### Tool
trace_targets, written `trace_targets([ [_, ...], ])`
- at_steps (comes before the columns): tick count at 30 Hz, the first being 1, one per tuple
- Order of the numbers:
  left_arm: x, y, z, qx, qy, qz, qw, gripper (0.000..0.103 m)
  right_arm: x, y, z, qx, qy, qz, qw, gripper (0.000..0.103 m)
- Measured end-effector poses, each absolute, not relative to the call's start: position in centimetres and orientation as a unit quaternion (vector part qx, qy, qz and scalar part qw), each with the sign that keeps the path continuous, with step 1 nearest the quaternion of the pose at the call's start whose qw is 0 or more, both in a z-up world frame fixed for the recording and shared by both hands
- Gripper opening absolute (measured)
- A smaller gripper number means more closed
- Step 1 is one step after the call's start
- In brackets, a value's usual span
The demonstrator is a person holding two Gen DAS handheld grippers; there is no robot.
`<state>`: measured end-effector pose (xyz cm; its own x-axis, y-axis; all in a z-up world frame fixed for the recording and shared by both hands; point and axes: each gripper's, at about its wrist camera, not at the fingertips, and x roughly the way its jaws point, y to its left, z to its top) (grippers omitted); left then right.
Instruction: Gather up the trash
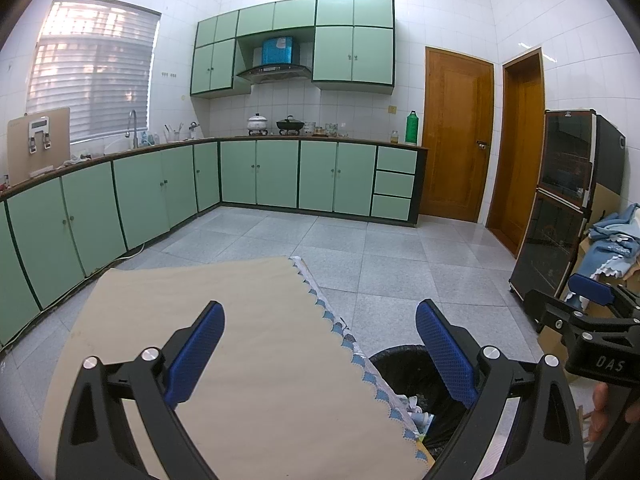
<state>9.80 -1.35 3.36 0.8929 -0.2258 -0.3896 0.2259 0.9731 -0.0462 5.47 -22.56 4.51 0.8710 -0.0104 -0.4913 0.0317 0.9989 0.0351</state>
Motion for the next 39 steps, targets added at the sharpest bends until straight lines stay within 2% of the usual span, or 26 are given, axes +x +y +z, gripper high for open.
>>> trace_targets([
  [39,9.59,-0.97,3.39,-0.001,0.202,-0.115,0.973,0.094,5.48,-22.43,4.49,0.020,0.254,-0.010,0.967,0.098],
])
